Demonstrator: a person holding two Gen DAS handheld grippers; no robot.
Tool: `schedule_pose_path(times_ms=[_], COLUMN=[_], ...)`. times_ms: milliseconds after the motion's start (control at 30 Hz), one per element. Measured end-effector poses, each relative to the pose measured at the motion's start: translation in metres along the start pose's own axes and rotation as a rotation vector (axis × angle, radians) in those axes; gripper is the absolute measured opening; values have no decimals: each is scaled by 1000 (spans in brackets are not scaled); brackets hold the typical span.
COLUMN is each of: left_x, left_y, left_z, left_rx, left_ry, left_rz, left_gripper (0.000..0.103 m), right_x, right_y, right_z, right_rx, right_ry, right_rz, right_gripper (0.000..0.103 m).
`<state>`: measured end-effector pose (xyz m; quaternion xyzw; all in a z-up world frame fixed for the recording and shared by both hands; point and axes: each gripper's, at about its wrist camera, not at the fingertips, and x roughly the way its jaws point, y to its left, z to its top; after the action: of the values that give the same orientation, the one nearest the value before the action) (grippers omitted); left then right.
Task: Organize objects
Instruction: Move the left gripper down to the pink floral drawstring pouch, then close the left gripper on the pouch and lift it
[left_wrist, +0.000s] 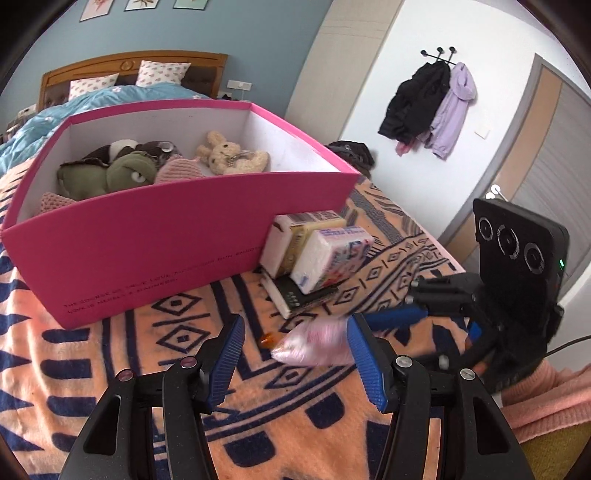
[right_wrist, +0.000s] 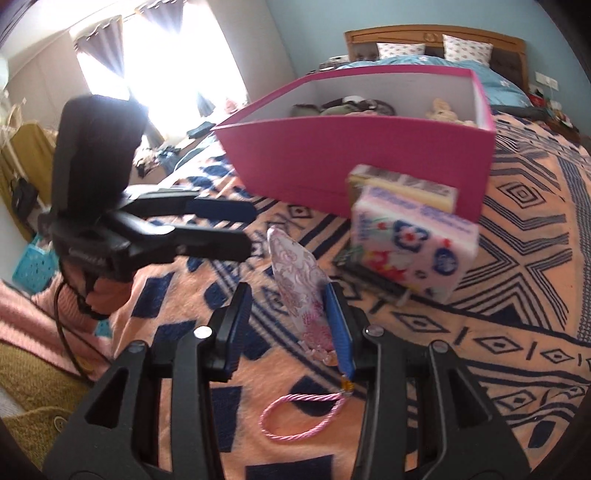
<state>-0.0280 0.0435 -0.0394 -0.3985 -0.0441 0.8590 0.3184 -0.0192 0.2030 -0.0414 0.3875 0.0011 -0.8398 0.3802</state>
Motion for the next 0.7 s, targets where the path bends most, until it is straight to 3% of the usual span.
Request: schedule_pose_path(times_ms=[233,533,700], left_x=[12,27,31], left_y=[-12,-8,-13], left_z=[-10,-26,-33], left_rx=[44,42,52], left_ry=[52,124,149], left_rz=[-24,-11,-18], left_gripper=[58,57,52], right_x=[1,-15,-11], right_y=[27,-6,-26], right_z=[-23,-57,-55], right_rx=[-40,251,382], right_ry=[64,75,21], right_rz=[57,37,54], right_gripper=[44,44,44])
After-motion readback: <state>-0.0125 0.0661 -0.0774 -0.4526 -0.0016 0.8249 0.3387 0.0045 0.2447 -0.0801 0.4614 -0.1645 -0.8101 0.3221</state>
